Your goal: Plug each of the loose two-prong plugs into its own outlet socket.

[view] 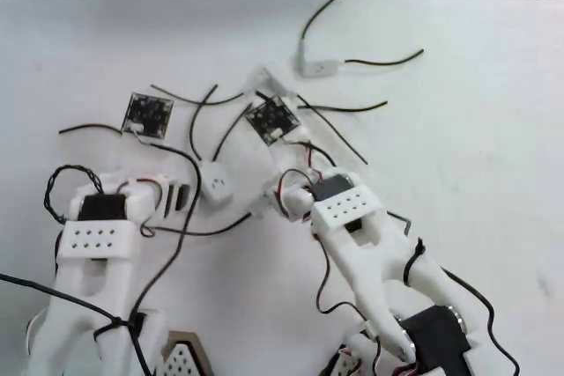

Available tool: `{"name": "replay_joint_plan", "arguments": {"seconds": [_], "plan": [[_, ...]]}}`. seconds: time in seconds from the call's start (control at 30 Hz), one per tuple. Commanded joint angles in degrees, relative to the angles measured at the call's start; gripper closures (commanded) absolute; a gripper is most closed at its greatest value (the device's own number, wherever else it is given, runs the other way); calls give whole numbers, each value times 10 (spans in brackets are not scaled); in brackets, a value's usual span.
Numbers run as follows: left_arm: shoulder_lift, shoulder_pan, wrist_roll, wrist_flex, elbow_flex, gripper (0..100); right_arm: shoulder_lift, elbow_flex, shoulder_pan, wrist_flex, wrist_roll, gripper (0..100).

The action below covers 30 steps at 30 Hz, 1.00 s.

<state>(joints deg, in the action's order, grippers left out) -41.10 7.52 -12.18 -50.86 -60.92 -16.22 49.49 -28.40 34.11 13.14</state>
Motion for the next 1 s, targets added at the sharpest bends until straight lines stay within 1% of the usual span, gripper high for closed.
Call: {"name": "replay_joint_plan", "arguments": {"seconds": [0.0,0.1,0.27,0.47,0.73,0.8,0.97], "plan": [[-16,5,4,10,3,774,-3,-17,-4,-7,6,981],[-16,5,4,10,3,774,0,-16,-11,-4,3,981],[-16,5,4,10,3,774,3,2,0,-9,2,981],[-16,5,4,10,3,774,4,64,2,-77,5,981],[-15,5,5,10,3,774,27,59,4,-66,7,981],[-15,5,6,11,3,774,21,42,19,-60,6,981],[-14,5,6,11,2,775,-51,-31,80,0,1,981]]}}
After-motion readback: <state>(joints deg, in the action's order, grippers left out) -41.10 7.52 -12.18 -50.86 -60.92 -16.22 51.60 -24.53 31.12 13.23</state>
